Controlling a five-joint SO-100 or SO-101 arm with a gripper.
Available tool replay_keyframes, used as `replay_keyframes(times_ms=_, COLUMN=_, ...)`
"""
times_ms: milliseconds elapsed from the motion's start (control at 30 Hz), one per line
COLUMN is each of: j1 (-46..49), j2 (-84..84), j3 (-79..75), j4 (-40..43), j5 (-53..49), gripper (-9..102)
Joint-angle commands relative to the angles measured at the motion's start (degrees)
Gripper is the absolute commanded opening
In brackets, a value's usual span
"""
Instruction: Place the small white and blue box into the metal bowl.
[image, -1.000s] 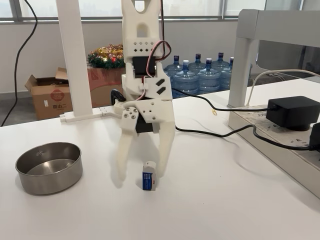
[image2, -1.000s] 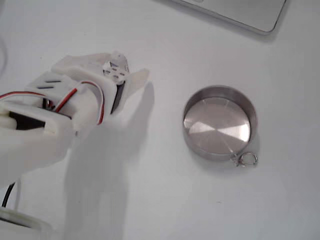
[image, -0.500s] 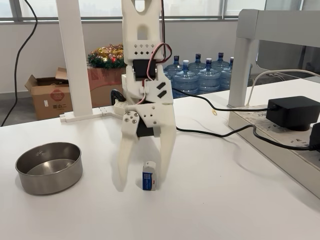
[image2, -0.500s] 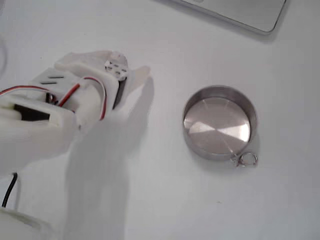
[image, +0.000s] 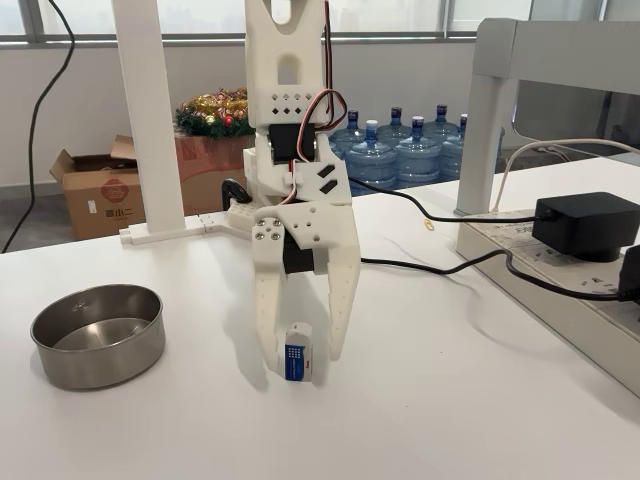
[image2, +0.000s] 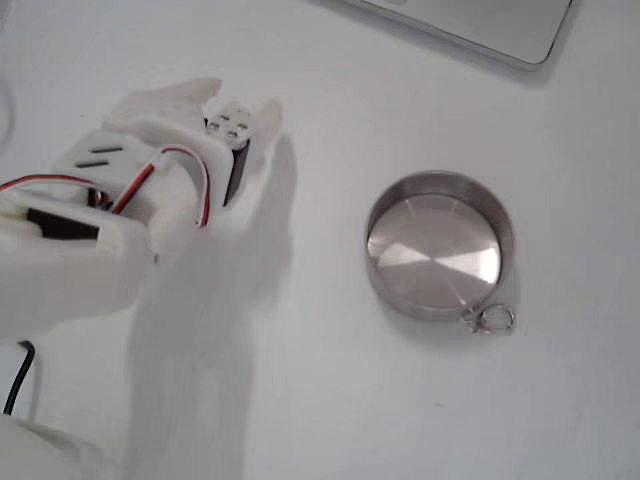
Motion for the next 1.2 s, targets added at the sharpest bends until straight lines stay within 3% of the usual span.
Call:
replay_keyframes(times_ms=0, j1=1.1, j2=0.7, j3=1.0, j4=-1.2, j5=-0.3, gripper=20)
replay_keyframes(times_ms=633, j1=1.5, j2=0.3, j3=1.7, j4=-1.3, j5=-0.3, gripper=19)
replay_keyframes(times_ms=833, j1=1.5, j2=0.4, j3=1.7, j4=-1.3, j5=-0.3, gripper=10)
replay_keyframes(times_ms=1167, j1=1.6, j2=0.4, j3=1.8, j4=-1.3, j5=-0.3, gripper=5)
